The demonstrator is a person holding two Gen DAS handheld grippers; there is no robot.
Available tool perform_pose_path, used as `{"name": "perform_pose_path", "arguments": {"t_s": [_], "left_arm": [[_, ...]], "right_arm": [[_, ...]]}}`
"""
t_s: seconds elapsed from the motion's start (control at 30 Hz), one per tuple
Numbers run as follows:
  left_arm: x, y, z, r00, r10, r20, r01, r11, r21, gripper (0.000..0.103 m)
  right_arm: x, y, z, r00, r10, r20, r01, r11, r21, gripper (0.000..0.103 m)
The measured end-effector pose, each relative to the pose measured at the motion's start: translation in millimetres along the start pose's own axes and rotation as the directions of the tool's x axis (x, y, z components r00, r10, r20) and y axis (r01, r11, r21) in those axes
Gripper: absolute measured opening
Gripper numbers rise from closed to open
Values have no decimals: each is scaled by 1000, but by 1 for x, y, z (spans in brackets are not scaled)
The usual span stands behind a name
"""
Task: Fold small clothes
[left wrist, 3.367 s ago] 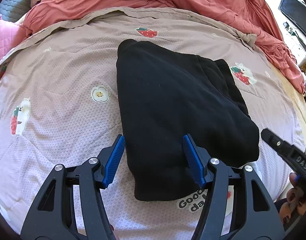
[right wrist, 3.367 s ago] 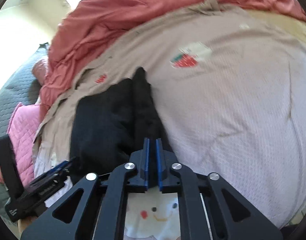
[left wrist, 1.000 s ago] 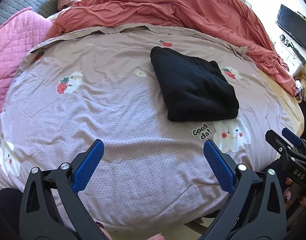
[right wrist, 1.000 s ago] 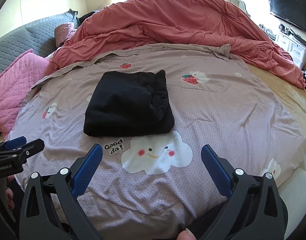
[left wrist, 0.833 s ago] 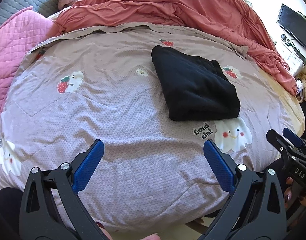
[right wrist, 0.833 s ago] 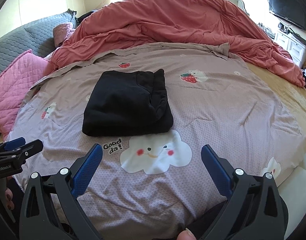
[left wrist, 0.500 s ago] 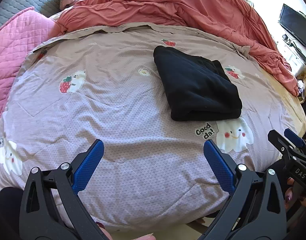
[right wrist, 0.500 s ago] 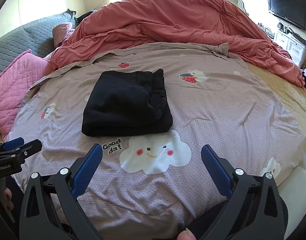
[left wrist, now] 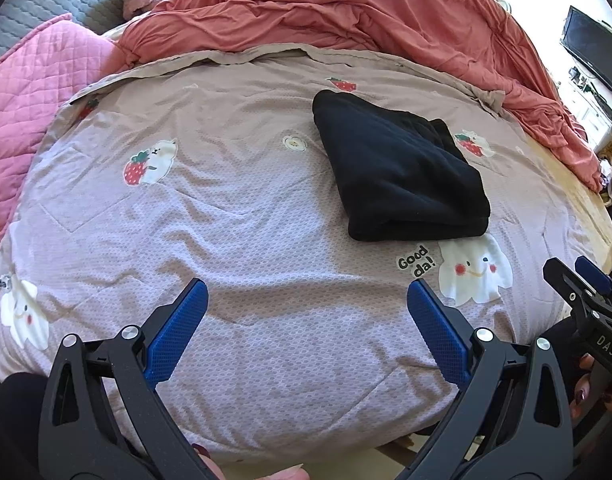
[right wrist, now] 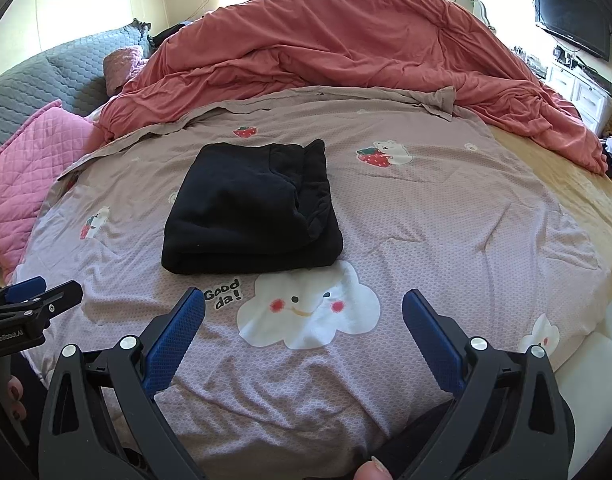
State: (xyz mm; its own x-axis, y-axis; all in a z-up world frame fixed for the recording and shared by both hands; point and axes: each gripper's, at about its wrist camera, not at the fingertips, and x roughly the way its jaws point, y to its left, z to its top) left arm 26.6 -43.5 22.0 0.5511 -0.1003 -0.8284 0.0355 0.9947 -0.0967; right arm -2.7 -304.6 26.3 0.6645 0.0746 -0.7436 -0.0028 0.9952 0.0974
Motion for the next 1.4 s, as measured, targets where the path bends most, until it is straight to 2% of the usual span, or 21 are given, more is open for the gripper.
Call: {"name": "perform_pose_path", "arguments": {"t_s": [1.4], "left_arm": [[-3, -3, 0, 999, 51, 1, -51, 998, 23, 94]], "right_arm": [[0, -3, 2, 1000, -6, -1, 6, 1000, -2, 98]]}}
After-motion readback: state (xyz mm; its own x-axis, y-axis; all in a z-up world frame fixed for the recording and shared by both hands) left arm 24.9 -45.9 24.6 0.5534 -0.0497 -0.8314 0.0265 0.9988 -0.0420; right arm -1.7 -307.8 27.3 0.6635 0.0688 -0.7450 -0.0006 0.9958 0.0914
